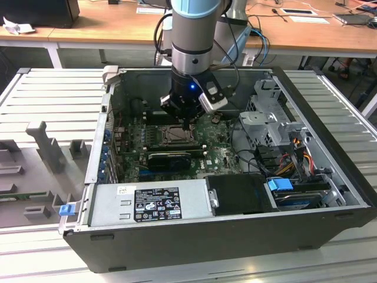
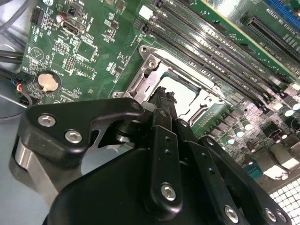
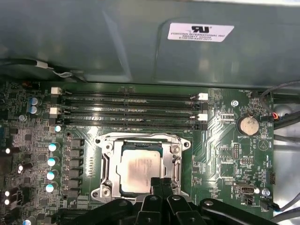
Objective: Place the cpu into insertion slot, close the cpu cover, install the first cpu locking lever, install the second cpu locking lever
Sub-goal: 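Install the second cpu locking lever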
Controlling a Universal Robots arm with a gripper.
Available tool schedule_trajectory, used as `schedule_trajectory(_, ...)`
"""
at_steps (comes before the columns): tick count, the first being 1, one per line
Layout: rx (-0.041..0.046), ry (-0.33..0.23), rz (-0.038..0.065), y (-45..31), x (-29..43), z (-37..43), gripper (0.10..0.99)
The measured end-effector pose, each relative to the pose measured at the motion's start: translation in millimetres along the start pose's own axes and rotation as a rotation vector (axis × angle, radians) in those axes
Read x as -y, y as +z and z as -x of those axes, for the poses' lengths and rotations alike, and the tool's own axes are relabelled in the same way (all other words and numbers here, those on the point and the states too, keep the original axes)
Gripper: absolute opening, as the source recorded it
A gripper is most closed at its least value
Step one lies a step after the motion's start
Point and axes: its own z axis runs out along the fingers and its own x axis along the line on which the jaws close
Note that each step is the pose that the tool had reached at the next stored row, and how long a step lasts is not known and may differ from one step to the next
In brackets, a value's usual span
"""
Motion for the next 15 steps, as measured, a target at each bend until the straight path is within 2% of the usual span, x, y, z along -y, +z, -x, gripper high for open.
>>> schedule_trajectory(10,0.0,0.0,0.0,-0.7,10.5,-0.4,0.106)
schedule_trajectory(15,0.0,0.0,0.0,-1.0,13.4,-0.5,0.106)
